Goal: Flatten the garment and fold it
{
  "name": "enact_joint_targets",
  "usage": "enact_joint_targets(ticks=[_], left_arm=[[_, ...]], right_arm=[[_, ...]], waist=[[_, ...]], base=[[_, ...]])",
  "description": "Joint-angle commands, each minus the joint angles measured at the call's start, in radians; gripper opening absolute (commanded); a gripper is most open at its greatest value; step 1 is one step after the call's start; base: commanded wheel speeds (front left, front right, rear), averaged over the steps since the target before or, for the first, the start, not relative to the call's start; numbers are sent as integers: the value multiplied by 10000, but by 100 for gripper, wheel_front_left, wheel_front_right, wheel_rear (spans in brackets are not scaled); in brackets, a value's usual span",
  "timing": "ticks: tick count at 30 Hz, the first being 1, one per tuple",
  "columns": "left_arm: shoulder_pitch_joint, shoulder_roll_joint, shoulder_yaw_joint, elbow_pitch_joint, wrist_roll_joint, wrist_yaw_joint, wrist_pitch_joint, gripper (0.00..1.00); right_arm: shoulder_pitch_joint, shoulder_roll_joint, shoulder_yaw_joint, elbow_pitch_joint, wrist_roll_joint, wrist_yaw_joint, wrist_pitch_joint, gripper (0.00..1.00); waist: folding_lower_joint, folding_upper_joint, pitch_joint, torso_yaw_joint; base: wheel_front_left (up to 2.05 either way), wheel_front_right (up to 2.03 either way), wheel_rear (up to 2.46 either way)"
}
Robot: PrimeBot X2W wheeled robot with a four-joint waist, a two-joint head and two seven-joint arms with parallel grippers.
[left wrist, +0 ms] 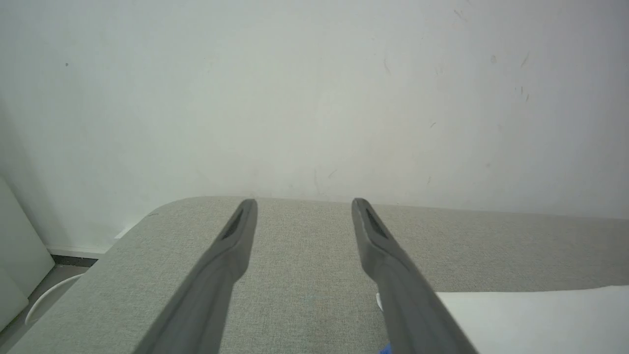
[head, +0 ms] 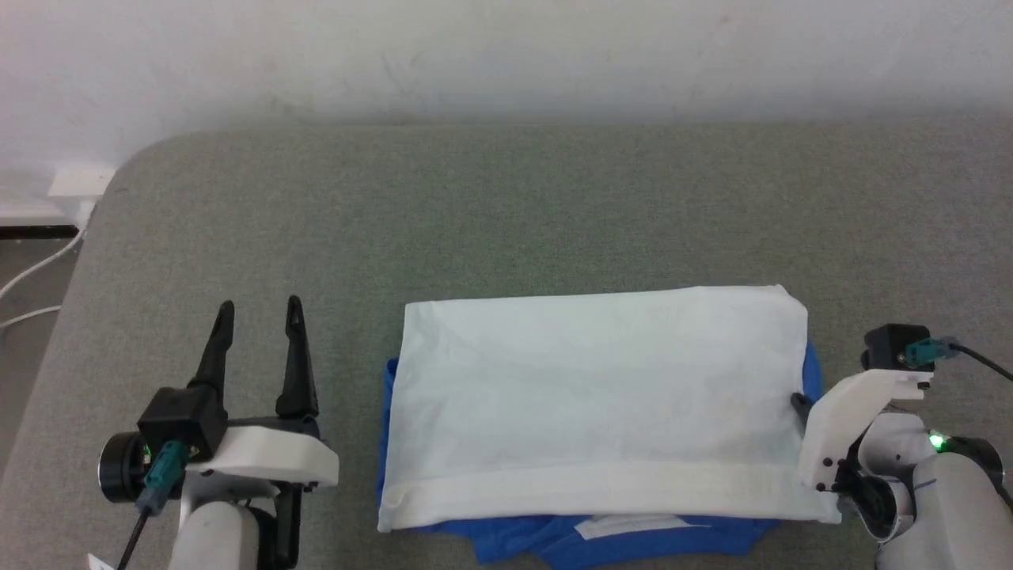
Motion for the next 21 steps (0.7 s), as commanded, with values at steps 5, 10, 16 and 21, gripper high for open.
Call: enact_joint_targets(ticks=[5,10,16,21], left_arm=[[35,-118,178,74,219,-179,-47,100],[29,-182,221,121,326,-311,-47,100],[108,-253,232,166,423,-393,-47,100],[169,-291,266,199,472,-454,-47,100]], right_arm=[[355,123,-174,-270,25,-7,-254,0],[601,124,-1169,-757,-484,-7,-679,0],[975,124,-2625,-1287,-1412,-7,-1106,0],[1312,124,-2832,-1880,-1641,-7,-1058,0]], waist=[[0,1,-33,-46],[0,1,-69,-44],[0,1,-165,-62],[0,1,-243,-84]], base=[[0,0,0],[0,0,0],[0,0,0],[0,0,0]])
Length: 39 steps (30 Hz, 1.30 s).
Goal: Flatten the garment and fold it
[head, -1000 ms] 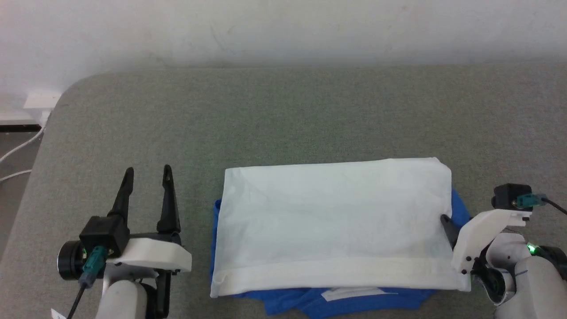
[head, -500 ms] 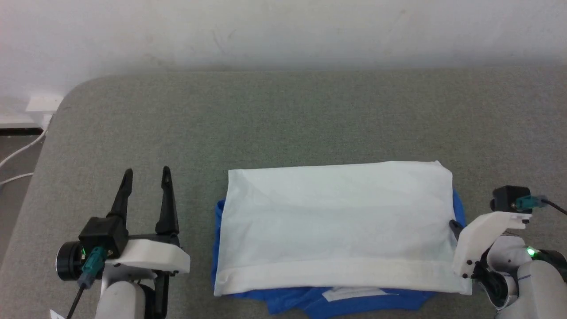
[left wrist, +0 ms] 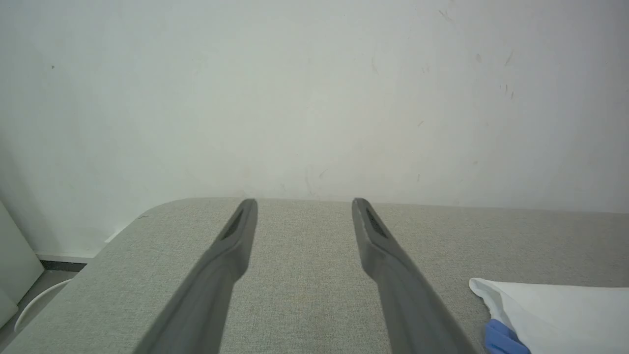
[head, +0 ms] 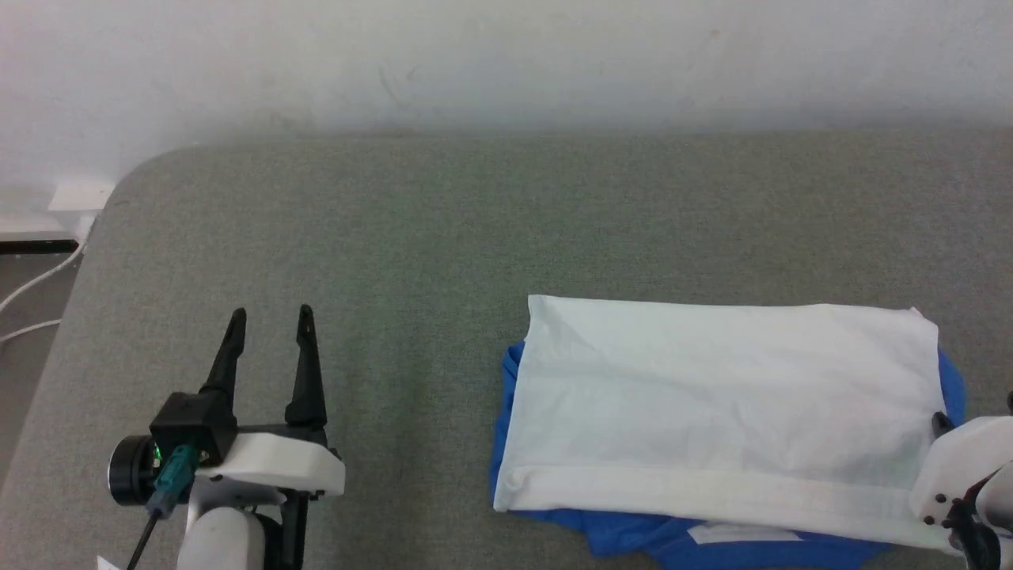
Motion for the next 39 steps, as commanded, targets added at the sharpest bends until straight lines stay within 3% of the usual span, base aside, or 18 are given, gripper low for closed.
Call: enact_joint_targets(ticks=[1,10,16,19,24,32,33,34,35,36,39], left_arm=[[117,-39,45,38,101,-101,-47,100],[153,-63,148,127,195,-236,-47,100],[30,-89,99,101,243,-260,-47,100],[-85,-103,70,85,224,-281,-47,100],[-310,-126,-43,84,193,-309,-47,100],[-551,-149,-122,124,150,-308,-47,100],[-557,-151,-117,125,149,-304,-47,100],[-560,-153,-111,124,150,-299,-47,100],[-561,-154,-106,124,152,-294,-47,100],[-557,-155,-98,122,155,-285,-47,100],[-512,-159,-57,122,150,-253,-47,100]], right_arm=[[159,-36,122,-295,165,-21,26,0],[1206,-35,2480,-3809,1709,-21,1482,0],[1249,-35,4652,-5497,1825,-21,2442,0],[784,-35,5747,-5344,1741,-21,2537,0],[-224,-35,7234,-4002,1746,-21,2311,0],[-1582,-35,8297,-1255,2234,-21,1708,0],[-1691,-35,8399,-973,2351,-21,1699,3],[-1773,-35,8497,-712,2488,-21,1747,21],[-1860,-35,8593,-517,2592,-21,1765,45],[-1927,-35,8672,-374,2715,-21,1761,100],[-2046,-35,8833,-244,3086,-21,1664,100]], waist=[[0,1,-42,-3],[0,1,-124,55],[0,1,35,224],[0,1,193,333],[0,1,499,578],[0,1,835,871],[0,1,850,879],[0,1,862,883],[0,1,869,883],[0,1,868,875],[0,1,827,786]], base=[[0,0,0],[0,0,0],[0,0,0],[0,0,0],[0,0,0],[0,0,0],[0,0,0],[0,0,0],[0,0,0],[0,0,0],[0,0,0]])
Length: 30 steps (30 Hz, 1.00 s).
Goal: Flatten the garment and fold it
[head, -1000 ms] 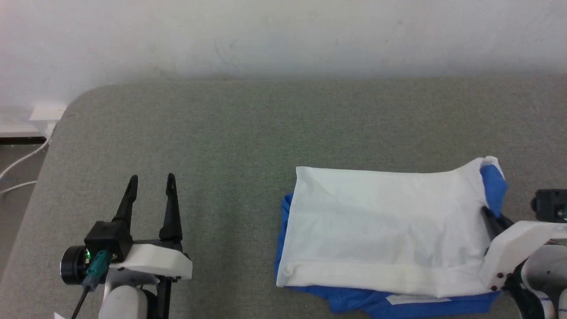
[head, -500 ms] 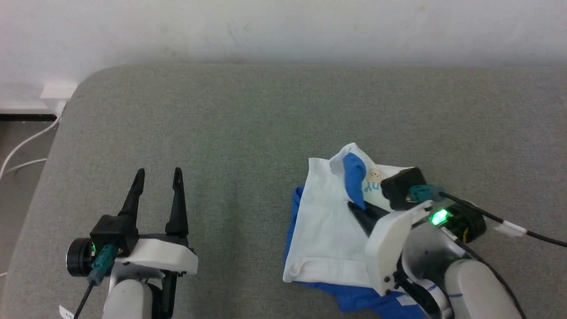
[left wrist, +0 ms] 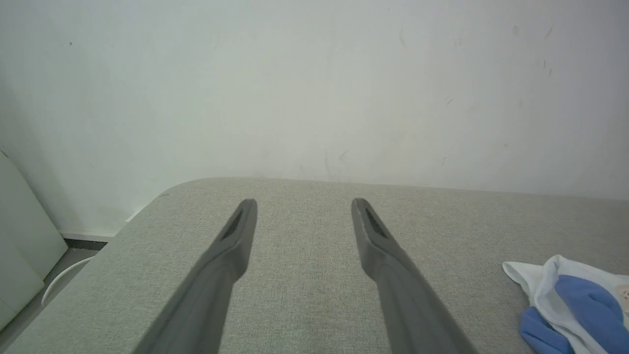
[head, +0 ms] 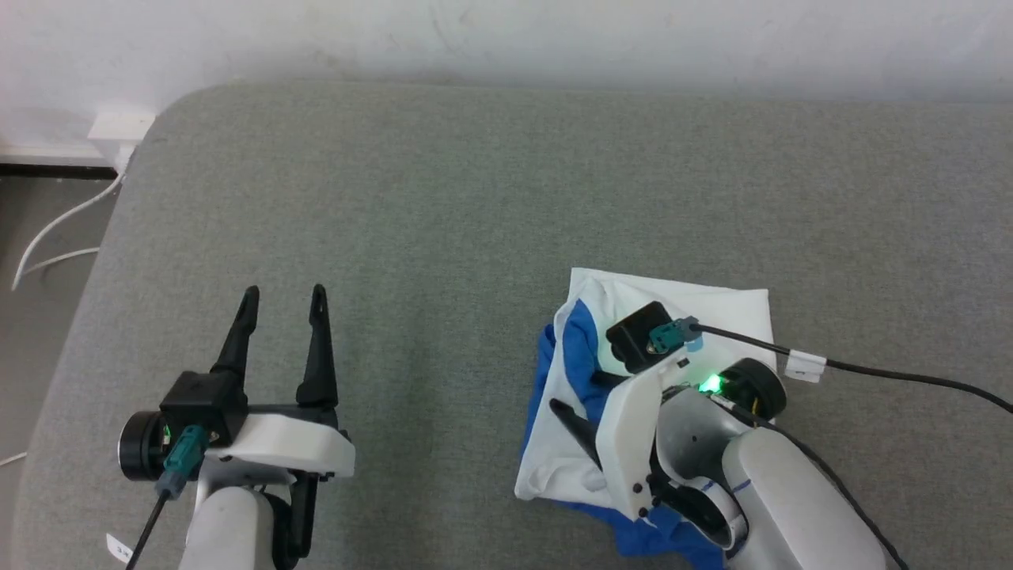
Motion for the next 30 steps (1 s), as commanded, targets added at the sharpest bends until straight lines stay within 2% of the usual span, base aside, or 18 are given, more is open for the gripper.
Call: enact_joint_targets(ticks=[1,4,8,12,16,19,22,30], left_arm=[[-60,-43,36,1,-5,5,-47,100],[-31,-44,46,14,3,3,-47,100],[25,-46,51,23,32,3,-47,100],[119,-48,75,10,64,-16,-47,100],[244,-49,97,-51,95,-20,-47,100],[304,-49,139,-91,114,-16,-47,100],[317,-50,150,-125,130,-1,-47,100],[301,-51,70,-149,81,35,-47,100]], right_arm=[[-176,-18,90,-70,239,-9,-182,100],[-199,-18,107,-395,561,-9,-588,100],[-81,-18,-297,-1502,1084,-9,-1978,100],[434,-18,-1480,-2615,1317,-9,-3736,100],[1333,-18,-3070,-3178,1341,-9,-4880,100],[2033,-18,-4165,-2979,1470,-9,-4977,100],[2533,-18,-4756,-2471,1595,-9,-4681,100],[2826,-18,-4762,-909,2339,-9,-3671,100]], waist=[[-1,1,-64,-104],[-1,1,-139,-184],[-1,1,-352,-345],[-1,1,-584,-490],[-1,1,-718,-617],[-1,1,-754,-717],[-1,1,-740,-761],[-1,1,-645,-762]], base=[[0,0,0],[0,0,0],[0,0,0],[0,0,0],[0,0,0],[0,0,0],[0,0,0],[0,0,0]])
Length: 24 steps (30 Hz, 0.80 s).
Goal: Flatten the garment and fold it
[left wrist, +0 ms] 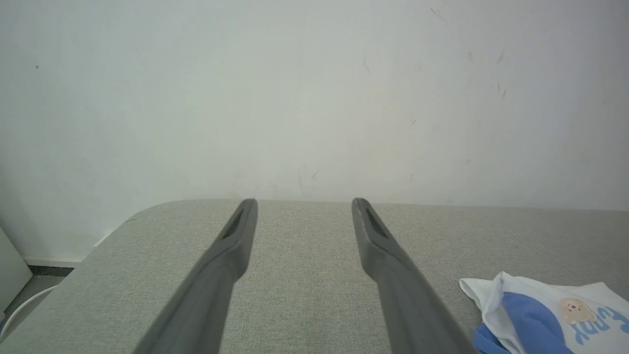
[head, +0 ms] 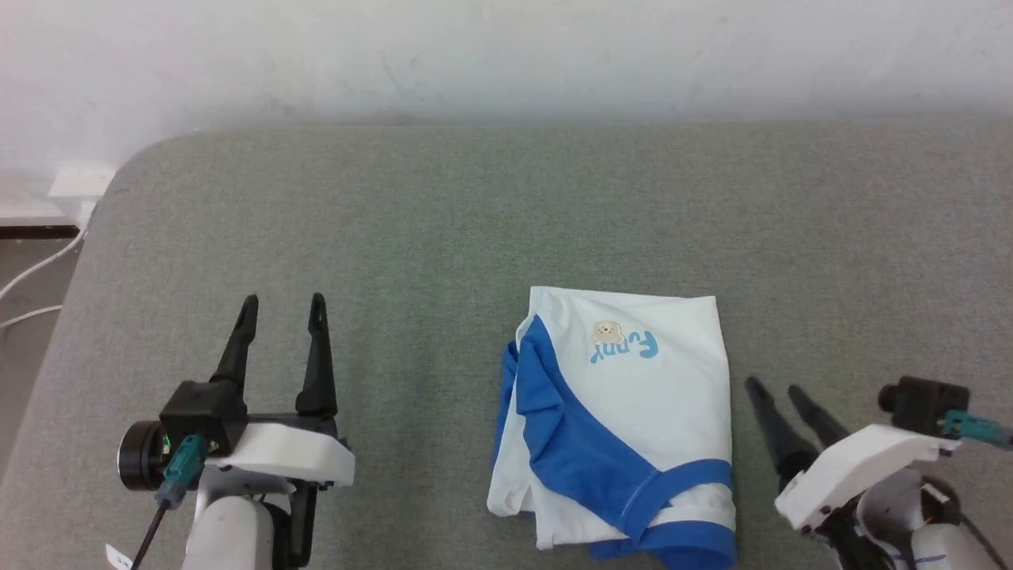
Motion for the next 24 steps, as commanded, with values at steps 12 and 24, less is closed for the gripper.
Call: enact_joint_targets(ticks=[12,24], left_arm=[[71,-19,-103,76,19,13,-47,100],[143,-20,-59,-16,19,86,-47,100]], right_arm=[[-553,20,945,2231,869,-7,822,100],[-1105,20,1245,2041,-1312,-7,1788,0]], waist=[[0,0,50,290],[0,0,101,-186]], base=[[0,0,0],[0,0,0]])
